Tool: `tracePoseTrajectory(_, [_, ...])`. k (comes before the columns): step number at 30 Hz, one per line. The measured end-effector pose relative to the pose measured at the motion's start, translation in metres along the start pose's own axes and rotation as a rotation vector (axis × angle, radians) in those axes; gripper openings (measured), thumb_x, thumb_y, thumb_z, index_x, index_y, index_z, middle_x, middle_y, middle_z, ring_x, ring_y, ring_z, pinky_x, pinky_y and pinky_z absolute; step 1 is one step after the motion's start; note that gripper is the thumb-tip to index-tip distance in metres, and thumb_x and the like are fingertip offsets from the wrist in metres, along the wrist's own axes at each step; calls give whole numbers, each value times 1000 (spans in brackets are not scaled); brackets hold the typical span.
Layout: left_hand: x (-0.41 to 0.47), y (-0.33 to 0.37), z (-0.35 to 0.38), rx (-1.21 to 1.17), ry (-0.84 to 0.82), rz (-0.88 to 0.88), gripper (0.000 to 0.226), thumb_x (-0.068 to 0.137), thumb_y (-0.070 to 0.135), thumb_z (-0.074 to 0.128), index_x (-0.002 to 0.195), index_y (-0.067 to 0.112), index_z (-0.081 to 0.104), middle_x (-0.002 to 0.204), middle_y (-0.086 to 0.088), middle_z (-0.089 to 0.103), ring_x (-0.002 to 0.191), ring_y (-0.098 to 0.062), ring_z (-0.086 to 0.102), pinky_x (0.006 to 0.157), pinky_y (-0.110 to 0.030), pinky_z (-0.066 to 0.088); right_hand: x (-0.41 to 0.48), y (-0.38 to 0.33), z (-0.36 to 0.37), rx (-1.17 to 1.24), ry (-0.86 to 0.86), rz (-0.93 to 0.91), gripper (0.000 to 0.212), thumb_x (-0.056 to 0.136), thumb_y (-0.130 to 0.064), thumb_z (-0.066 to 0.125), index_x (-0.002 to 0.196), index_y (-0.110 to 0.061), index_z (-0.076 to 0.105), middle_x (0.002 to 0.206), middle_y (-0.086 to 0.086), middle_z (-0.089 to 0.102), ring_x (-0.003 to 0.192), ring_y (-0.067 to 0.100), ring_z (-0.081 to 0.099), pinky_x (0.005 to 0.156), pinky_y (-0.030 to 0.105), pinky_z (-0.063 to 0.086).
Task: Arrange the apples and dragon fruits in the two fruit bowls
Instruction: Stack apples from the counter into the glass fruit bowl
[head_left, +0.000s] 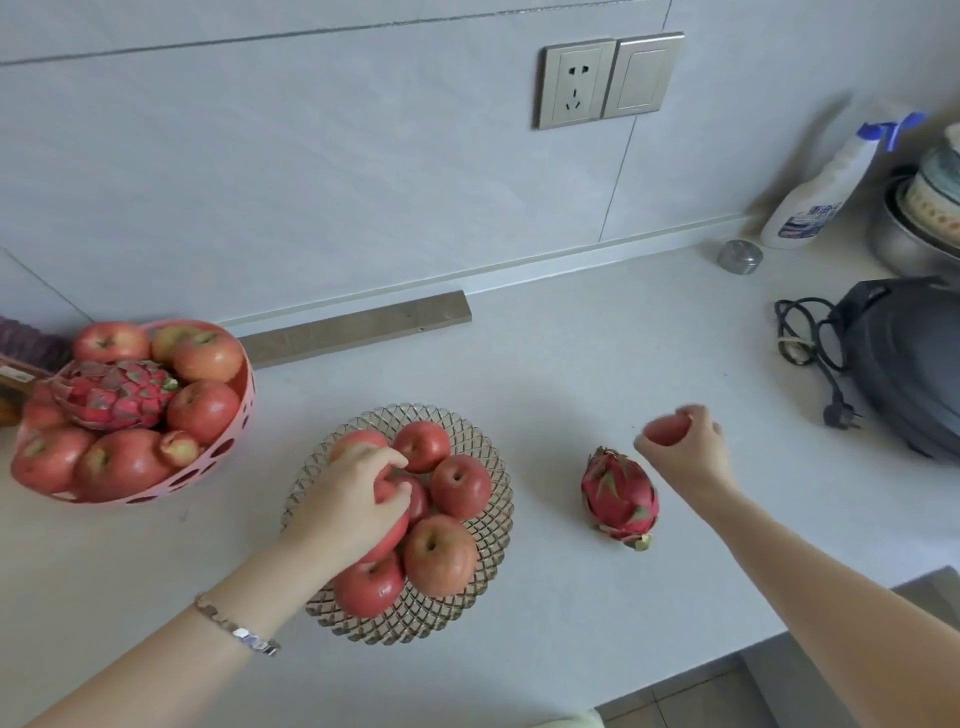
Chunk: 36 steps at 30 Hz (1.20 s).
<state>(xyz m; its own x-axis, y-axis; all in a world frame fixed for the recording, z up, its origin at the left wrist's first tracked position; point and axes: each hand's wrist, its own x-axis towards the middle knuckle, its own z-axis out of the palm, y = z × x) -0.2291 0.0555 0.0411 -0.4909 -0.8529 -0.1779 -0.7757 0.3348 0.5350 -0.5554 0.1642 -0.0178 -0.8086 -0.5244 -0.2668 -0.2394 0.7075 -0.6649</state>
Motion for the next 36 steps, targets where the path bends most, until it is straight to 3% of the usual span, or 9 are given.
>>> tracePoseTrajectory(4, [-12, -13, 10, 267, -176, -54, 63, 76, 53, 62, 133, 34, 40, 139, 4, 36, 122, -20, 44, 98, -35, 43, -31, -64, 12, 341, -236, -224, 56, 69, -18, 79, 109, -25, 41, 106, 6, 45, 86, 22, 55, 71, 30, 49])
tracePoseTrajectory(8, [-18, -17, 14, 392, -142, -11, 70, 77, 50, 62, 139, 37, 33, 143, 4, 32, 123, -21, 42, 96, -33, 43, -65, -107, 39, 526, -596, -262, 57, 63, -25, 79, 109, -24, 46, 97, 2, 52, 78, 12, 56, 62, 18, 51])
tracePoseTrajectory(12, [-21, -22, 9, 359, -124, -56, 69, 74, 50, 64, 136, 37, 36, 136, 3, 35, 118, -21, 42, 91, -33, 47, -92, -120, 79, 669, -904, -53, 57, 60, -50, 66, 110, -25, 59, 116, 11, 60, 100, 27, 62, 76, 38, 55])
tracePoseTrajectory(15, [-24, -27, 8, 374, -149, -58, 71, 75, 52, 62, 138, 37, 33, 136, 2, 33, 120, -23, 40, 93, -35, 47, -105, -124, 98, 781, -1041, 74, 49, 79, -45, 55, 119, -17, 56, 115, 19, 56, 76, 25, 61, 50, 27, 49])
tracePoseTrajectory(18, [-23, -31, 8, 378, -167, -33, 71, 76, 55, 60, 139, 38, 31, 136, 3, 34, 120, -24, 39, 95, -36, 46, -105, -124, 101, 848, -1115, 118, 58, 75, -32, 64, 130, -22, 46, 130, 17, 48, 91, 30, 65, 60, 31, 57])
tracePoseTrajectory(21, [-22, -32, 8, 389, -156, -16, 73, 76, 56, 59, 139, 37, 30, 134, 2, 36, 118, -24, 41, 95, -35, 44, -103, -126, 101, 734, -1044, 19, 77, 60, -16, 74, 129, -24, 41, 129, 12, 45, 100, 29, 62, 71, 33, 58])
tracePoseTrajectory(23, [-22, -32, 9, 395, -134, -18, 77, 75, 55, 60, 141, 33, 27, 134, 2, 37, 118, -24, 41, 94, -34, 44, -102, -129, 106, 476, -851, -188, 85, 47, -23, 80, 124, -25, 45, 125, 9, 49, 99, 20, 60, 76, 29, 54])
tracePoseTrajectory(27, [-22, -31, 10, 378, -94, -12, 81, 75, 53, 62, 141, 24, 25, 133, 1, 39, 118, -23, 42, 93, -33, 44, -102, -135, 124, 197, -578, -512, 73, 51, -22, 87, 116, -19, 53, 115, -2, 42, 97, 14, 53, 85, 23, 42])
tracePoseTrajectory(36, [-24, -38, 13, 333, -80, -16, 76, 75, 53, 62, 138, 25, 29, 133, 3, 37, 118, -22, 41, 91, -31, 43, -93, -123, 152, -29, -639, -816, 71, 55, -15, 86, 118, -17, 54, 114, -5, 49, 105, 11, 47, 95, 30, 41])
